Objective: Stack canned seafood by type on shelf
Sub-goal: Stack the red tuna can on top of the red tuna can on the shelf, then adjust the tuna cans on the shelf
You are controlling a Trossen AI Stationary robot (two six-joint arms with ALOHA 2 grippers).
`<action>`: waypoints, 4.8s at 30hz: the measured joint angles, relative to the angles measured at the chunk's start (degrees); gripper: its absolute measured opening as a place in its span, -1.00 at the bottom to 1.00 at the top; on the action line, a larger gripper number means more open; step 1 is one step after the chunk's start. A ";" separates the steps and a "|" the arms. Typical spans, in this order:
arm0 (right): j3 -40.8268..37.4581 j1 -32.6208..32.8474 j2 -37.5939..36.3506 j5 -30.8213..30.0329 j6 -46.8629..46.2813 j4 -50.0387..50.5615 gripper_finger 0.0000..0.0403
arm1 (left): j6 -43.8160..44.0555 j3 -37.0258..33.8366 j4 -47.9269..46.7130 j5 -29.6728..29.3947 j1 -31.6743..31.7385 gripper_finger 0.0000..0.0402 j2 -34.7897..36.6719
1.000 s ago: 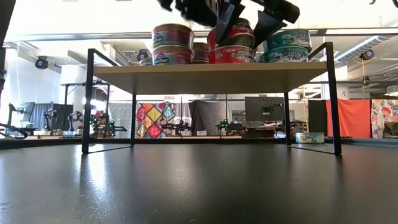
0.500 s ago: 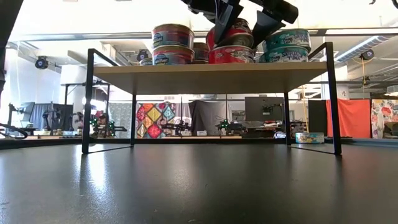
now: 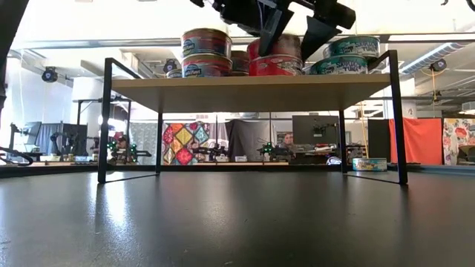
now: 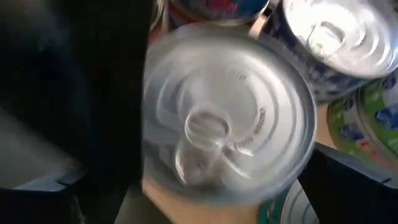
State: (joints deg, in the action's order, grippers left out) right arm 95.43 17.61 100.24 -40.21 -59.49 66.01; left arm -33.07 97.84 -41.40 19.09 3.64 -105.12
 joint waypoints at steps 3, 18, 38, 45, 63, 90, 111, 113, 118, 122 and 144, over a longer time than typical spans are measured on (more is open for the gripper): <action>0.13 0.02 -0.04 1.19 0.20 0.51 0.99 | 0.21 -0.04 -0.90 -0.55 0.13 -1.00 0.02; 2.28 0.39 -0.36 3.15 0.63 0.17 0.99 | 1.77 -0.22 -2.13 -0.43 0.30 -1.00 0.81; 20.35 4.23 -0.47 2.66 0.21 20.93 0.99 | 8.78 10.75 -5.55 -0.13 -0.26 -1.00 1.14; 19.64 2.98 -5.89 5.05 1.27 23.66 0.99 | 15.02 18.86 -13.05 -9.19 -0.29 -1.00 1.27; -5.33 0.13 -21.73 10.29 0.78 20.20 -0.11 | 36.95 9.61 -29.58 -24.59 -7.23 -1.00 13.89; -6.54 -4.28 -17.57 15.97 14.14 7.17 -0.95 | 47.20 -25.53 -10.70 -33.57 -7.61 -1.00 22.73; -5.72 -5.64 -13.75 18.61 15.84 11.14 -0.95 | 50.44 -23.65 -9.52 -33.59 -13.06 -1.00 22.76; -5.62 -5.64 -13.00 18.59 16.56 9.71 -0.95 | 51.97 -23.65 -10.05 -33.63 -14.48 -1.00 23.99; -4.09 -5.53 -12.70 19.46 17.47 8.37 -0.95 | 55.21 -23.65 -10.43 -33.56 -19.93 -1.00 26.17; -2.01 -5.53 -13.44 20.09 18.90 8.70 -0.95 | 59.08 -23.65 -13.83 -33.44 -24.24 -1.00 26.60; 9.96 1.04 -13.92 14.87 24.14 3.70 -0.95 | 50.57 -24.01 -13.34 -48.15 -15.80 -1.00 19.86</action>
State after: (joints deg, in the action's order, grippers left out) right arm 105.40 18.65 86.32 -25.34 -35.35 69.71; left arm 17.50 73.83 -54.75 -29.06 -12.17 -85.26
